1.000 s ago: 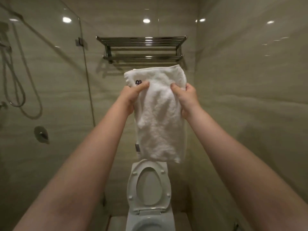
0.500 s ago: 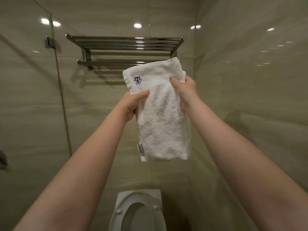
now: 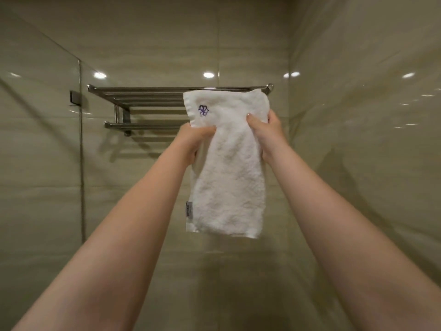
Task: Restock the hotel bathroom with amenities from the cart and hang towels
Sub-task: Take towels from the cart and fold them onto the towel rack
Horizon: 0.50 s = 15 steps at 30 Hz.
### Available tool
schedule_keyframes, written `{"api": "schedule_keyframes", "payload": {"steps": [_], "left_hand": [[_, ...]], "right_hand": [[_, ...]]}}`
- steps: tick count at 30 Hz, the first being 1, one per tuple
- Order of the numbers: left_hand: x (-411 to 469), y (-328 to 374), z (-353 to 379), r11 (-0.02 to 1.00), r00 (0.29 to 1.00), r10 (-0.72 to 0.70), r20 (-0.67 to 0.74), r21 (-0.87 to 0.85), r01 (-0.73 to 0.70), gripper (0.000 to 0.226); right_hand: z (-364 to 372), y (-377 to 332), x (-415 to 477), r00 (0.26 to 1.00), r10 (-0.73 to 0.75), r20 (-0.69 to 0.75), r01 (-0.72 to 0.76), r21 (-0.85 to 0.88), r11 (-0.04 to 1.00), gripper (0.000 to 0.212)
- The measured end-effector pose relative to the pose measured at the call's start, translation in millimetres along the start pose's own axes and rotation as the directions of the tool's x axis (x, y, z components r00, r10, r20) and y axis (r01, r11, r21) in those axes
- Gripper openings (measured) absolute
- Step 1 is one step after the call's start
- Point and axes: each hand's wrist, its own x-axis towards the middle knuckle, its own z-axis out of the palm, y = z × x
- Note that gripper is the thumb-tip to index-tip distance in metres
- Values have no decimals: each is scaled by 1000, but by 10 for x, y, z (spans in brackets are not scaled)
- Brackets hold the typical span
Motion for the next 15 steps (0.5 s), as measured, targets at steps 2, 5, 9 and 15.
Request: {"api": "schedule_keyframes", "payload": {"steps": [2, 5, 9, 15], "left_hand": [[155, 48, -20, 1000, 1000, 8, 12, -9, -8, 27], [391, 112, -83, 1000, 1000, 13, 15, 12, -13, 22], [684, 83, -159, 1000, 999, 25, -32, 8, -25, 26], [828, -307, -199, 997, 996, -64, -56, 41, 66, 31]], "right_hand": [[75, -4, 131, 1000, -28, -6, 28, 1, 1000, 34], [197, 9, 300, 998, -66, -8, 66, -14, 998, 37], [274, 198, 433, 998, -48, 48, 49, -14, 999, 48], [245, 686, 451, 999, 34, 18, -30, -194, 981, 48]]}}
